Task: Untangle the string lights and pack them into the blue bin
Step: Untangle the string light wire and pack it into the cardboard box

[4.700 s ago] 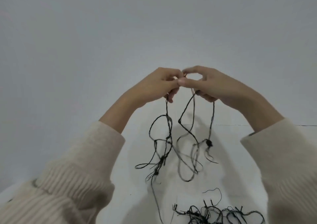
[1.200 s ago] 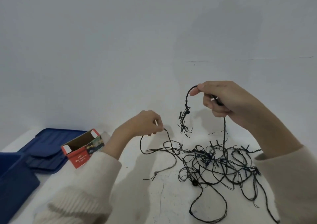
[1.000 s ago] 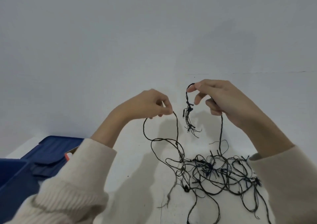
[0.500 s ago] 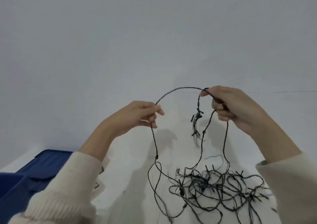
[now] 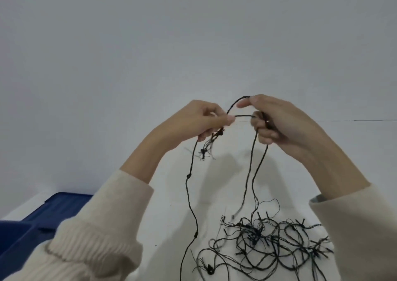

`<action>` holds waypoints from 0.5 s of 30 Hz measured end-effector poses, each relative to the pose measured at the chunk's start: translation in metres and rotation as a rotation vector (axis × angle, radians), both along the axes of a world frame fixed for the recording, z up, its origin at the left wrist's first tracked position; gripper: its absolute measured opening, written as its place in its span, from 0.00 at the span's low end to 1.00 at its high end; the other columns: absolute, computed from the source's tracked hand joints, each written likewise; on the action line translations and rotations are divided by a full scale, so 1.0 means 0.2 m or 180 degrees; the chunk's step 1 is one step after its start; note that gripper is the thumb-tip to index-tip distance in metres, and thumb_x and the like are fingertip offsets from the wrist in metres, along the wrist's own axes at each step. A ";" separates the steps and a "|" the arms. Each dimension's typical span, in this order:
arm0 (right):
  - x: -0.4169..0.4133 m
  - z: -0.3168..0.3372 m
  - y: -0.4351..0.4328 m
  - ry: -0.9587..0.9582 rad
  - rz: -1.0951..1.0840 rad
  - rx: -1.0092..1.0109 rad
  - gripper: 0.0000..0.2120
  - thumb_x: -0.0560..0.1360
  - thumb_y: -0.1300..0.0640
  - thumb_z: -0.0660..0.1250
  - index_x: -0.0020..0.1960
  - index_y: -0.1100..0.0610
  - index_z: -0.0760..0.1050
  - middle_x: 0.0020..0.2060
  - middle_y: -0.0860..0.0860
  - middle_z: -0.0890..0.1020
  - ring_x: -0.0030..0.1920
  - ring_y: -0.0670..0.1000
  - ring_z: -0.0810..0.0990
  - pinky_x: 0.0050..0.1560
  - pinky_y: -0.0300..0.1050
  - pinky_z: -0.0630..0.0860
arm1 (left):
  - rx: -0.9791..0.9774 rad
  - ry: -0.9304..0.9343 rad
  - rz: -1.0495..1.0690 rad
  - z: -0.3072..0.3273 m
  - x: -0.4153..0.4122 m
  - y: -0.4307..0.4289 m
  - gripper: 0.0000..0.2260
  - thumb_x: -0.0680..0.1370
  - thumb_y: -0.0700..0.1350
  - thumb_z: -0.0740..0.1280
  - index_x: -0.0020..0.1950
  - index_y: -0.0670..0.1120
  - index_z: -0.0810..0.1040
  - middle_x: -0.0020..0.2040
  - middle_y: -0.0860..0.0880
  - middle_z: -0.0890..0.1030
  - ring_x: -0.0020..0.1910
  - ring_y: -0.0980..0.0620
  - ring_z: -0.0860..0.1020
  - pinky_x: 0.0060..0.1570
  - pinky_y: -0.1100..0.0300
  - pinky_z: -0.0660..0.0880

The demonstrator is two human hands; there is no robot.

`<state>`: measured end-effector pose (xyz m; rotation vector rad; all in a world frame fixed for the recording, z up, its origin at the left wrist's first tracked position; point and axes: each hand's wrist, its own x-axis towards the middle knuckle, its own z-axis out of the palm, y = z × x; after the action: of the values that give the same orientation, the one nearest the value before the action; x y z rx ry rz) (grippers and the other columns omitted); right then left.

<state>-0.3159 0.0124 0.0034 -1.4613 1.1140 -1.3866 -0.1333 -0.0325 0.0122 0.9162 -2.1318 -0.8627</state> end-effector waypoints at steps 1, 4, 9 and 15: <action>-0.03 0.00 -0.01 -0.0260 -0.0170 -0.0021 0.12 0.79 0.55 0.57 0.46 0.55 0.78 0.24 0.48 0.65 0.20 0.45 0.56 0.21 0.36 0.58 | 0.0073 -0.0207 -0.0021 -0.03 0.04 -0.02 0.10 0.75 0.50 0.69 0.39 0.44 0.78 0.29 0.52 0.70 0.27 0.55 0.67 0.29 0.65 0.67; -0.14 0.01 -0.01 -0.0784 -0.0633 -0.0118 0.10 0.78 0.56 0.58 0.44 0.56 0.77 0.24 0.47 0.63 0.20 0.45 0.56 0.20 0.35 0.57 | 0.0431 -0.0865 0.0050 -0.12 0.18 -0.07 0.10 0.76 0.49 0.68 0.42 0.43 0.81 0.30 0.51 0.71 0.30 0.54 0.70 0.35 0.63 0.71; -0.13 -0.01 0.00 0.0991 -0.1036 -0.0393 0.11 0.80 0.54 0.58 0.48 0.53 0.79 0.35 0.53 0.79 0.19 0.46 0.63 0.21 0.35 0.64 | 0.0397 -0.0635 0.0137 -0.07 0.17 -0.06 0.13 0.79 0.50 0.63 0.49 0.43 0.81 0.31 0.50 0.70 0.28 0.53 0.68 0.33 0.63 0.69; 0.04 0.03 0.00 0.0568 -0.0142 -0.0204 0.12 0.80 0.49 0.57 0.55 0.46 0.78 0.41 0.57 0.81 0.21 0.50 0.66 0.29 0.41 0.71 | -0.0296 -0.0950 -0.0212 0.11 -0.09 0.04 0.15 0.79 0.54 0.62 0.43 0.45 0.82 0.30 0.51 0.70 0.26 0.55 0.66 0.28 0.65 0.66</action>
<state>-0.3071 0.0133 0.0087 -1.6412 1.2298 -1.3540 -0.1514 -0.0255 0.0339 0.9804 -2.4477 -0.6859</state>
